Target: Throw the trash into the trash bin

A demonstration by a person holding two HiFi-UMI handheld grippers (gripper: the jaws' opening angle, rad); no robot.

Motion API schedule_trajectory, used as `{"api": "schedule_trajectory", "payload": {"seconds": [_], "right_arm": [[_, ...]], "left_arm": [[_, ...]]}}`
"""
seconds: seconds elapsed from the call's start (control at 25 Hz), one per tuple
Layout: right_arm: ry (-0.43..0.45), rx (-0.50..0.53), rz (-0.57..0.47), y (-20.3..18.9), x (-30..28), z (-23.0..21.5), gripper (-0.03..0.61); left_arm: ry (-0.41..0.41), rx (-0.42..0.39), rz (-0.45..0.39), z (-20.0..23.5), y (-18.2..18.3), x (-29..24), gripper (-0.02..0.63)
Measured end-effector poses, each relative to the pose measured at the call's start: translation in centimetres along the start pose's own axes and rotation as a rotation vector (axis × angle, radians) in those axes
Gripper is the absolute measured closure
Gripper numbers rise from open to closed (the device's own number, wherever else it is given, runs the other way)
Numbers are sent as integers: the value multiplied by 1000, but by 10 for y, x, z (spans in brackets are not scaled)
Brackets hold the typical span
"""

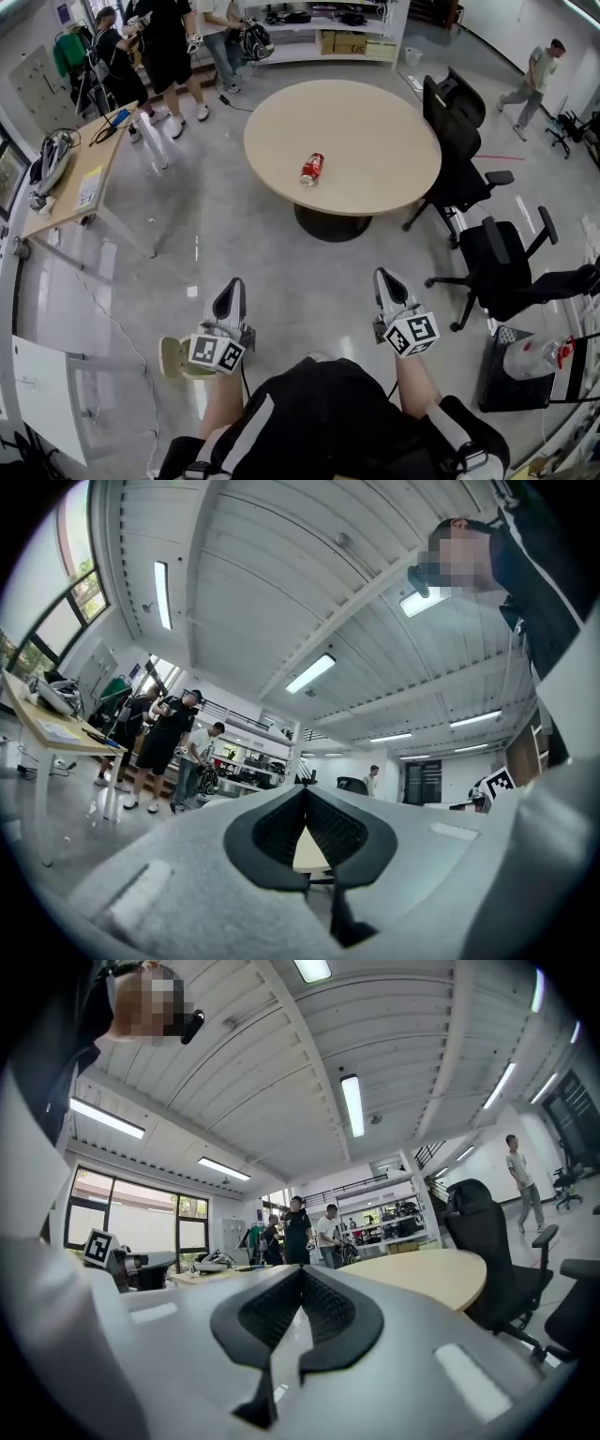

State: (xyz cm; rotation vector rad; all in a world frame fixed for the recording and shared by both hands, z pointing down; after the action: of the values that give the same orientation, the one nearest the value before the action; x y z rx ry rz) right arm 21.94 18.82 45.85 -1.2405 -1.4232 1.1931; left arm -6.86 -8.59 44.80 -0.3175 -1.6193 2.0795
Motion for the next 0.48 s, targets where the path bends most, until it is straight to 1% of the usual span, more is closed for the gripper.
{"api": "schedule_trajectory", "payload": {"seconds": [0.16, 0.28, 0.48], "right_arm": [[-49, 4, 9, -1, 19, 13, 572], [-71, 22, 10, 2, 27, 23, 572], [-111, 25, 10, 0, 41, 30, 572]], "left_arm": [[-72, -14, 13, -10, -1, -2, 611], [-103, -29, 30, -13, -5, 1, 612], [-145, -13, 58, -18, -14, 4, 611]]}}
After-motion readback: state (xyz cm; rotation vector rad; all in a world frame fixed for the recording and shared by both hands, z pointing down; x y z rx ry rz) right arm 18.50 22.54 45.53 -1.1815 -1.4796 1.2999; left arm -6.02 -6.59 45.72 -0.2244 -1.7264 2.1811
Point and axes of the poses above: the fingertips, and each gripper's own axes: x backward along the fingers, z to its left, y out of its top, the point moved 9 cm from there along x, backward along the fingers, and after that the axes turned 11 degrees about y, right-handed, at the moved point
